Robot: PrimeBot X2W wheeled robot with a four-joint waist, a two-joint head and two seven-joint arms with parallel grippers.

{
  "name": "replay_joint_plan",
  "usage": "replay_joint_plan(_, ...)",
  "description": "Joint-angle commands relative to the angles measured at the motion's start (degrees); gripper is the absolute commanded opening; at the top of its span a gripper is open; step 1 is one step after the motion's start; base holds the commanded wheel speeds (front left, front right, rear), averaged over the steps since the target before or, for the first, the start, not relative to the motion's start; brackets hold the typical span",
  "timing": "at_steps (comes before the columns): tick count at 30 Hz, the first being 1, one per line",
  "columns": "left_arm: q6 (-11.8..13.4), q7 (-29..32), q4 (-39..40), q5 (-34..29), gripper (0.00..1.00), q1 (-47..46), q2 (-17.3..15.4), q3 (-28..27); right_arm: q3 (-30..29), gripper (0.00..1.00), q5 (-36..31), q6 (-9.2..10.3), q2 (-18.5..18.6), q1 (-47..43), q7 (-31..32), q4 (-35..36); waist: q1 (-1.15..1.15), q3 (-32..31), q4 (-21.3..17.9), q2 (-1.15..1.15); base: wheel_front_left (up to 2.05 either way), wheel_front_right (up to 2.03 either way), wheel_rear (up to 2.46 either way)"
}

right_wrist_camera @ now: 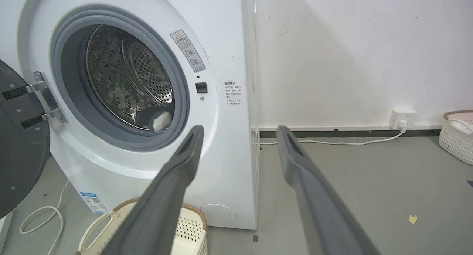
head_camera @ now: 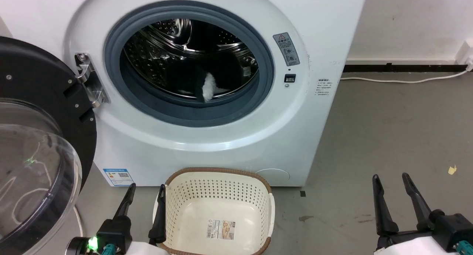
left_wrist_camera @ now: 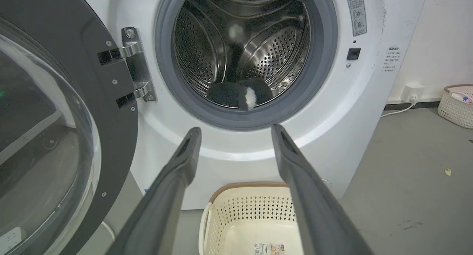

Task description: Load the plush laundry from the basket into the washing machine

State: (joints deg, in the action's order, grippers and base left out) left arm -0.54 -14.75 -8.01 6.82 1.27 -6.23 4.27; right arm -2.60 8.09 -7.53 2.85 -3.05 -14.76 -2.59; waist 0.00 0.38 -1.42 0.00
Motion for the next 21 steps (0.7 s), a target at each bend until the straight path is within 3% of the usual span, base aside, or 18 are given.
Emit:
replay_joint_plan(1,0.4,-0.2,0.3,-0.3,1.00,0.8,0.1,-0.2,0.0,1.00,0.0,0.04,0.0,-0.6,-0.2,-0.1,0.00,0.0,0.0,0.00,0.00,0.00,0.00)
replay_joint_plan(6,0.4,-0.2,0.7,-1.3,1.00,0.7,0.4,-0.6,-0.1,1.00,-0.2,0.04,0.0,-0.7,-0.2,-0.3,0.00,0.0,0.4,0.00,0.00,0.00,0.00)
replay_joint_plan(7,0.4,0.1,0.5,-1.1,0.00,0.0,0.1,-0.5,-0.1,0.00,0.0,0.00,0.0,0.0,0.0,-0.1,0.00,0.0,0.5,0.00,0.00,0.00,0.00)
replay_joint_plan(21,0.4,1.5,1.2,-1.7,0.00,-0.1,0.4,-0.8,0.2,0.00,-0.8,-0.01,0.0,0.3,1.5,0.1,0.00,0.0,0.6,0.00,0.00,0.00,0.00)
